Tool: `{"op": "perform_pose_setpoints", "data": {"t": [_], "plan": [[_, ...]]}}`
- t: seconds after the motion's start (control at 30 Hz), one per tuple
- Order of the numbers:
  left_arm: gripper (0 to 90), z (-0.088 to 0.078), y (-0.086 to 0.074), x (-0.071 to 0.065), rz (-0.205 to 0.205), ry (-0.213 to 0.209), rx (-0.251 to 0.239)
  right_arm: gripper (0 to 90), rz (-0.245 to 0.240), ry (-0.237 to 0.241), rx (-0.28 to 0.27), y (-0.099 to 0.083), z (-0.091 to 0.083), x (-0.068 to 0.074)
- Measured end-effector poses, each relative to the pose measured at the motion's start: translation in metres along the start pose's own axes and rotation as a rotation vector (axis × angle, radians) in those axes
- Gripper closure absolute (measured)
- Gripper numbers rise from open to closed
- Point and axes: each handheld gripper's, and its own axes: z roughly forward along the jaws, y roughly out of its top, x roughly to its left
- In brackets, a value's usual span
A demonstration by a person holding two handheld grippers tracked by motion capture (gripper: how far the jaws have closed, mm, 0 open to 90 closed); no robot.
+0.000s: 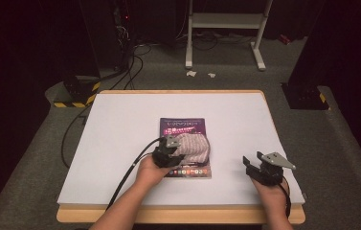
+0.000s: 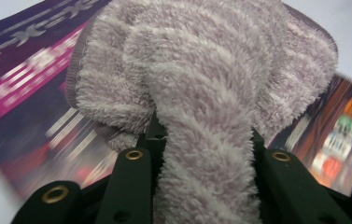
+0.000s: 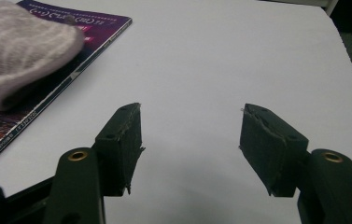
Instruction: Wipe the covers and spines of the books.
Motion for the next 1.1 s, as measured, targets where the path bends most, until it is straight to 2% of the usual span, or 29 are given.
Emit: {"op": "perform_pose_setpoints", "data": {"t": [0.23, 0.33, 0.43, 0.57, 0.67, 0.8, 0.9, 1.0, 1.1], "plan": [[66.4, 0.026, 0.025, -0.025, 0.051, -0.059, -0.002, 38.8, -0.001, 0.005, 0.004, -0.001, 0.002, -0.001], [66.4, 0.028, 0.028, -0.027, 0.059, -0.064, -0.001, 38.8, -0.001, 0.006, 0.005, -0.001, 0.002, 0.0], [66.4, 0.024, 0.023, -0.021, 0.054, -0.066, -0.003, 38.8, -0.002, 0.008, 0.004, -0.001, 0.002, 0.0], [66.4, 0.011, 0.011, -0.003, 0.033, -0.039, 0.005, 38.9, -0.005, 0.009, 0.007, -0.002, 0.002, 0.001], [66.4, -0.003, -0.002, 0.016, 0.019, 0.002, 0.016, 38.9, -0.004, 0.008, 0.009, -0.002, 0.002, 0.002], [66.4, -0.022, -0.019, 0.04, -0.019, 0.058, 0.022, 38.9, -0.008, 0.004, 0.007, -0.002, 0.002, 0.001], [66.4, -0.034, -0.028, 0.054, -0.046, 0.085, 0.025, 38.9, -0.006, 0.002, 0.009, -0.002, 0.002, 0.002], [66.4, -0.039, -0.031, 0.059, -0.056, 0.102, 0.028, 39.0, -0.012, 0.0, 0.012, -0.002, 0.003, 0.002], [66.4, -0.037, -0.029, 0.057, -0.048, 0.106, 0.028, 39.0, -0.013, -0.001, 0.012, -0.002, 0.003, 0.003]]}}
